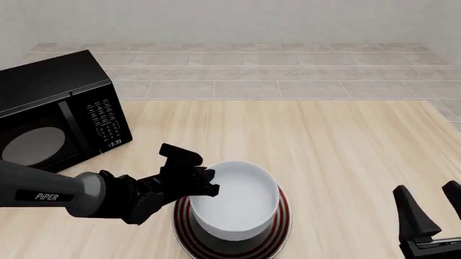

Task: Pick up the white bowl and put it on the plate.

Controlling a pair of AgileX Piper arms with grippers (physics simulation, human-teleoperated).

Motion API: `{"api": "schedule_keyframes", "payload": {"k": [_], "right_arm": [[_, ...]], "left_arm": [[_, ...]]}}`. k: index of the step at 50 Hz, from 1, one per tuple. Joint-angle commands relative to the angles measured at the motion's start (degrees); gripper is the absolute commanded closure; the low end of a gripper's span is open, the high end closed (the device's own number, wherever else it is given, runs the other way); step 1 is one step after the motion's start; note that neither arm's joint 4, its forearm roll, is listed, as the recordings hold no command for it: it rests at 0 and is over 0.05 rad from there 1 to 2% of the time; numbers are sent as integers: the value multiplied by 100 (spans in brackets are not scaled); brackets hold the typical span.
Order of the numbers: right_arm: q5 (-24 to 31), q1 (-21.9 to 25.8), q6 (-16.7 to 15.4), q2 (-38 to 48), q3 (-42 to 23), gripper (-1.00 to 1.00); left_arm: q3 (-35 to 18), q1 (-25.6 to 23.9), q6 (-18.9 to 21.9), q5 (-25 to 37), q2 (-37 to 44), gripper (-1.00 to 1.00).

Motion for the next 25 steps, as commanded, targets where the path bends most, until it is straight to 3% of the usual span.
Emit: {"api": "schedule_keyframes", "payload": {"k": [1,16,17,21,25], "right_arm": [[-44,6,7,35,7,-100],[-9,20,9,-6,8,-100],[2,23,5,-4,-6,-100],[-9,22,-5,-7,4,-100],[-69,41,8,43,30,-100]], "left_arm": [[-27,-25,32,-45,166,100],[-3,-104,45,-121,250,100],[-23,-153,11,-74,220,-100],[-37,-239,-30,-47,167,-100],[120,-198,174,-50,-276,-100]]}}
